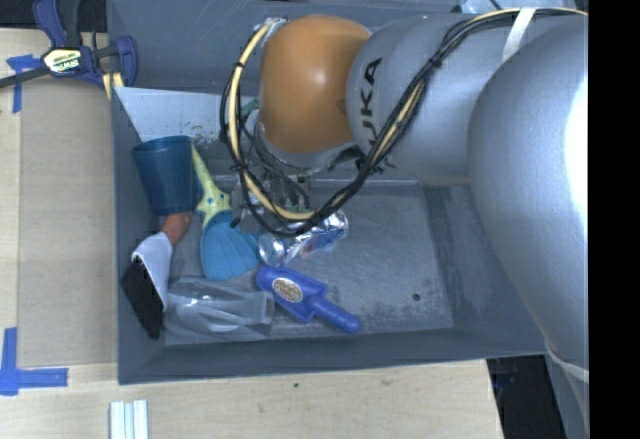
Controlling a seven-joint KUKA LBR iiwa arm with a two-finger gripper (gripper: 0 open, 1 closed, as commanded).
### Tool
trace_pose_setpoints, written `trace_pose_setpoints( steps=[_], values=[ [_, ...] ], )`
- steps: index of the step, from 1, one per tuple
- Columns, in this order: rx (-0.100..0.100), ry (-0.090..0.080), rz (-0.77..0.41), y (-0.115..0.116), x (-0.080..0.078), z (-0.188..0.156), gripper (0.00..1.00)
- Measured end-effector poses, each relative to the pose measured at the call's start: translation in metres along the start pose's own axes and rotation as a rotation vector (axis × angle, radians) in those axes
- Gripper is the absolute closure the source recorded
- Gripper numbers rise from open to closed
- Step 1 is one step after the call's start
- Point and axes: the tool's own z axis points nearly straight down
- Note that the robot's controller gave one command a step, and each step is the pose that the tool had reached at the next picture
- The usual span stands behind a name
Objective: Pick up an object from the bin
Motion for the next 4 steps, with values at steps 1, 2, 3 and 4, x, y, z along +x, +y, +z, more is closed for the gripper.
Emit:
trace_pose_setpoints(
  steps=[1, 2, 3, 4],
  values=[
    [-0.008, -0.012, 0.217, 0.006, 0.002, 0.063, 1.00],
    [-0.002, -0.008, 0.239, -0.003, -0.024, 0.034, 1.00],
    [-0.002, -0.001, 0.248, -0.003, -0.017, 0.024, 1.00],
    [-0.002, -0.003, 0.261, -0.004, -0.018, -0.004, 1.00]
  ],
)
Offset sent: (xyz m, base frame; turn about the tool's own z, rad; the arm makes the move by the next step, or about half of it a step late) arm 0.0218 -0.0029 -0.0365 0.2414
